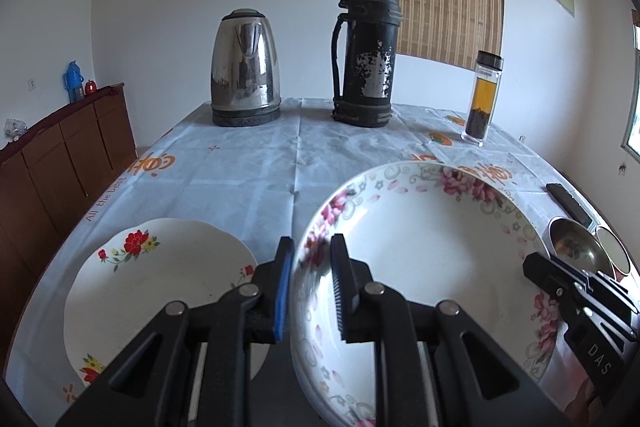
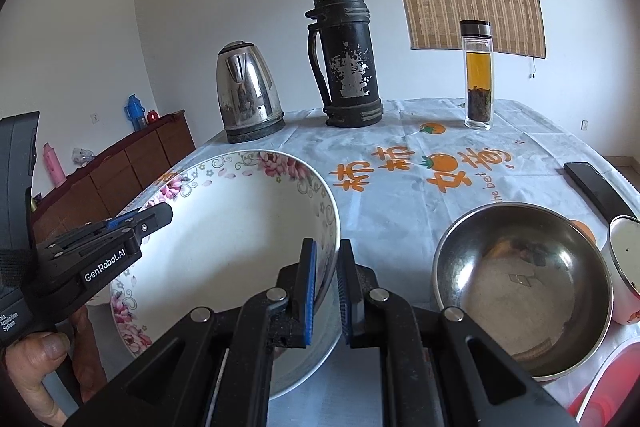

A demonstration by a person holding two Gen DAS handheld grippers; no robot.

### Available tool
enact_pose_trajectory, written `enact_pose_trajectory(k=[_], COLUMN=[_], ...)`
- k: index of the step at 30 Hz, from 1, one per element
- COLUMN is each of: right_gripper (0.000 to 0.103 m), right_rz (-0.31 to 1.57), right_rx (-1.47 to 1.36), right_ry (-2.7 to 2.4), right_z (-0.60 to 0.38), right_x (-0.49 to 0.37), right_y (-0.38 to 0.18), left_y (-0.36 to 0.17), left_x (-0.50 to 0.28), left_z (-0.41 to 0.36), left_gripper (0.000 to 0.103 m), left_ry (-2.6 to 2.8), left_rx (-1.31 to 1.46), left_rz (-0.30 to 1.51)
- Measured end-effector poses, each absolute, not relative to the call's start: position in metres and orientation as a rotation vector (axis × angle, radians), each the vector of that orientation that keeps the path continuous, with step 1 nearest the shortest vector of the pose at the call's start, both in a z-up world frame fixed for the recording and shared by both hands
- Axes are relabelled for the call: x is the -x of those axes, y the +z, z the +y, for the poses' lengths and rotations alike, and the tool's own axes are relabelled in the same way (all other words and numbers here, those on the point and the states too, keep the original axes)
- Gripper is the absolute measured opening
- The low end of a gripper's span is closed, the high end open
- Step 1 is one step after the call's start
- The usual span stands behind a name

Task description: Organize plates and bowls

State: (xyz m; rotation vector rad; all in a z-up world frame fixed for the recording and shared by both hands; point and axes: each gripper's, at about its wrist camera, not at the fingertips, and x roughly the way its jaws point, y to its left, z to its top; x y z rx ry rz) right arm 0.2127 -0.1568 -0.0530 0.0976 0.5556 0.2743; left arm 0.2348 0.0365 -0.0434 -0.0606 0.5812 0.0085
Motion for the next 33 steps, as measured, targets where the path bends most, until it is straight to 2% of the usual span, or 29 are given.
enact_pose_trajectory(k=[33], right_gripper=[0.011], right_rz=[0.613], right_rx=[-0.078], right_ry=[0.224], right_z=[-0.155], right_x=[-0.221], right_y=[-0.058], left_y=[-0.058], left_x=[-0.244], left_z=[0.033], left_gripper=[0.015], left_ry=[-0.011], left_rx=[0.053], left_rz=[0.664])
